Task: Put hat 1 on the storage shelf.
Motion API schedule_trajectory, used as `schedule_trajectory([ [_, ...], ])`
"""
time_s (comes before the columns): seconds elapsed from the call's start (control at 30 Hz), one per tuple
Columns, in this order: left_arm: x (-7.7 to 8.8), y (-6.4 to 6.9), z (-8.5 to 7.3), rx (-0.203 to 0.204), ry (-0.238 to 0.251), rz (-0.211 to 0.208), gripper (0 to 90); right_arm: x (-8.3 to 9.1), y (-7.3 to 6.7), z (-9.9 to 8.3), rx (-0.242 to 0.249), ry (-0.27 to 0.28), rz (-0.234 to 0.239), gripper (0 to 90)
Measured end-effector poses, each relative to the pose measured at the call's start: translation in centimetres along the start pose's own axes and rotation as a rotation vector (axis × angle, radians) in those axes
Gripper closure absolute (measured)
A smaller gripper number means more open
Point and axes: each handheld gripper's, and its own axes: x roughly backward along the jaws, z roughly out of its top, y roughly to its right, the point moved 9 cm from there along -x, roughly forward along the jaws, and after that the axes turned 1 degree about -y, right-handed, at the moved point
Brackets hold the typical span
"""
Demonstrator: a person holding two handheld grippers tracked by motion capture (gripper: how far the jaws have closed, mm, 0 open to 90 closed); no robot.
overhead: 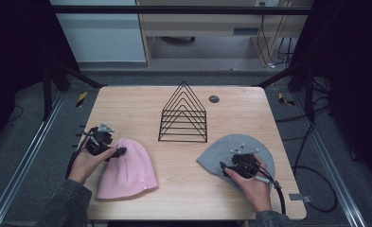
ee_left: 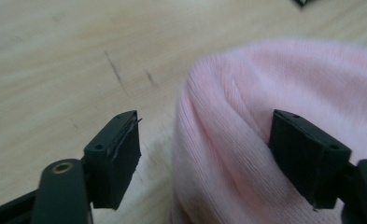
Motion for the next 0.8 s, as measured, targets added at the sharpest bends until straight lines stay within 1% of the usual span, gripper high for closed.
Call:
schedule_trajectory([
  [0.03, -0.2, 0.1, -0.2, -0.015, -0.016, -0.001, 26.6, 0.0, -0.1, 0.0, -0.012, -0.002, 0.010, 23.2],
  [0.07, -0.4, 0.2, -0.4, -0.017, -0.025, -0.017, 28.4, -0.1, -0.2, 0.0, -0.013, -0.003, 0.017, 23.1],
  [0.1, -0.4, 0.3, -0.3, -0.012, -0.020, -0.031, 30.4, -0.2, -0.2, -0.1, -0.003, -0.007, 0.016, 23.1],
  [0.17, -0.4, 0.5, -0.2, -0.016, -0.015, -0.034, 33.9, -0.2, -0.4, 0.0, 0.003, -0.008, 0.017, 23.1],
  [0.23, -0.6, 0.8, -0.3, -0.022, -0.026, -0.048, 37.4, -0.1, -0.5, 0.0, 0.006, -0.008, 0.021, 23.0],
  [0.27, -0.7, 0.9, -0.4, -0.021, -0.030, -0.062, 40.9, -0.2, -0.5, 0.1, 0.010, -0.006, 0.019, 23.0],
  [0.3, -0.8, 0.9, -0.5, -0.026, -0.038, -0.067, 44.1, -0.2, -0.5, 0.1, 0.011, -0.006, 0.019, 23.0],
  [0.37, -0.9, 1.0, -0.6, -0.016, -0.034, -0.082, 50.7, -0.2, -0.5, 0.2, 0.014, 0.003, 0.019, 23.1],
  [0.47, -0.9, 1.1, -0.7, -0.018, -0.038, -0.092, 62.7, -0.1, -0.5, 0.4, 0.016, 0.007, 0.018, 23.5],
  [0.57, -0.8, 1.2, -0.6, -0.025, -0.033, -0.082, 71.4, -0.1, -0.5, 0.4, 0.018, 0.008, 0.015, 23.9],
  [0.6, -0.6, 1.2, -0.5, -0.033, -0.029, -0.070, 73.4, -0.1, -0.5, 0.4, 0.019, 0.008, 0.014, 24.1],
  [0.63, -0.6, 1.2, -0.5, -0.033, -0.029, -0.070, 74.6, -0.1, -0.4, 0.4, 0.019, 0.009, 0.010, 24.2],
  [0.7, -0.2, 1.4, -0.3, -0.046, -0.013, -0.054, 75.7, 0.0, -0.4, 0.4, 0.021, 0.013, 0.005, 24.5],
  [0.77, 0.4, 1.6, 0.0, -0.055, 0.008, -0.043, 76.0, 0.1, -0.4, 0.5, 0.019, 0.017, 0.009, 24.7],
  [0.8, 0.4, 1.6, 0.0, -0.055, 0.008, -0.043, 76.2, 0.1, -0.4, 0.5, 0.019, 0.017, 0.009, 24.7],
])
